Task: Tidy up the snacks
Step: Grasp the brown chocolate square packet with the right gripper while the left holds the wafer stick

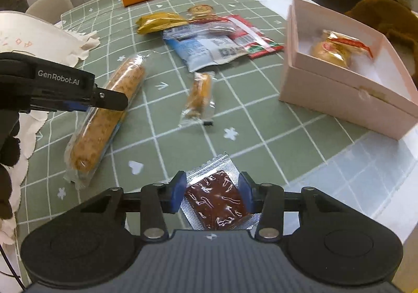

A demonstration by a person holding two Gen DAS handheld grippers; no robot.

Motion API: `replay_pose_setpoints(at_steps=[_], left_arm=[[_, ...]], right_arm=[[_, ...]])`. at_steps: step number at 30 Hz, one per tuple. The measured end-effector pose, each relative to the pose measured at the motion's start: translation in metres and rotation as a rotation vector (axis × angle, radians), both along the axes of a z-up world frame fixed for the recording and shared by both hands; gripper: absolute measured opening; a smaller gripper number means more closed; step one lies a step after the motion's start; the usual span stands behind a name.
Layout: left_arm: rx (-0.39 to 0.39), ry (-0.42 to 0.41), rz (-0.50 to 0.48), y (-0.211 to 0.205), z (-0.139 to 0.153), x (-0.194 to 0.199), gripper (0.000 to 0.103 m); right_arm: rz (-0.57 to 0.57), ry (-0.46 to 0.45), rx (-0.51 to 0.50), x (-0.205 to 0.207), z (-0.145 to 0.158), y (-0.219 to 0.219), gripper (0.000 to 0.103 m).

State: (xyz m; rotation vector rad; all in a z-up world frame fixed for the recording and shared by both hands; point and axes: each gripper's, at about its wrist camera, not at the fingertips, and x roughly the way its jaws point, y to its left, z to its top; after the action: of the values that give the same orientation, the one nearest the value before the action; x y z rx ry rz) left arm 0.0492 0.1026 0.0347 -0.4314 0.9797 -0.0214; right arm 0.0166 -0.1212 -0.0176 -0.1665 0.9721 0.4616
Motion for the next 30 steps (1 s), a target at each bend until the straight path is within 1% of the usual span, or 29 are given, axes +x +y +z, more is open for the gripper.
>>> replay_pose_setpoints(at_steps=[2, 3, 5, 6, 7, 11, 14, 18, 21, 24, 27, 29, 30], left_arm=[[-0.005, 0.004, -0.032, -0.009, 0.001, 0.000, 0.036], [-0.009, 0.004, -0.052, -0.015, 0.001, -0.001, 0.035], [-0.015, 0.003, -0.082, -0.024, 0.002, -0.002, 0.033], [-0.020, 0.004, -0.096, -0.029, 0.003, -0.004, 0.033], [-0.025, 0.007, -0.109, -0.033, 0.003, -0.005, 0.033], [-0.034, 0.025, -0.156, -0.048, 0.001, -0.009, 0.033], [-0.035, 0.033, -0.178, -0.056, -0.002, -0.013, 0.033], [-0.043, 0.046, -0.188, -0.063, -0.006, -0.015, 0.034], [-0.037, 0.058, -0.188, -0.067, -0.010, -0.016, 0.035], [-0.010, 0.055, -0.193, -0.072, -0.009, -0.017, 0.035], [-0.001, 0.055, -0.194, -0.074, -0.008, -0.016, 0.036], [-0.001, 0.054, -0.192, -0.074, -0.008, -0.017, 0.036], [-0.003, 0.054, -0.190, -0.074, -0.008, -0.017, 0.036]], right_arm=[[-0.016, -0.005, -0.010, 0.000, -0.001, -0.007, 0.044], [-0.023, -0.009, -0.015, 0.000, -0.001, -0.010, 0.045], [-0.036, -0.012, -0.028, -0.001, -0.002, -0.016, 0.054], [-0.041, -0.010, -0.033, -0.001, -0.003, -0.019, 0.061], [-0.043, -0.004, -0.036, -0.001, -0.004, -0.022, 0.066], [-0.046, 0.023, -0.029, -0.003, -0.007, -0.037, 0.073], [-0.023, 0.029, -0.039, -0.007, -0.009, -0.051, 0.078], [-0.050, 0.002, -0.064, -0.008, -0.009, -0.071, 0.080], [-0.090, 0.026, -0.032, -0.006, -0.010, -0.080, 0.079], [-0.122, 0.025, -0.013, -0.007, -0.011, -0.077, 0.080], [-0.141, 0.002, -0.013, -0.008, -0.012, -0.068, 0.080], [-0.148, -0.014, -0.014, -0.008, -0.013, -0.061, 0.078], [-0.147, -0.020, -0.013, -0.008, -0.011, -0.059, 0.071]])
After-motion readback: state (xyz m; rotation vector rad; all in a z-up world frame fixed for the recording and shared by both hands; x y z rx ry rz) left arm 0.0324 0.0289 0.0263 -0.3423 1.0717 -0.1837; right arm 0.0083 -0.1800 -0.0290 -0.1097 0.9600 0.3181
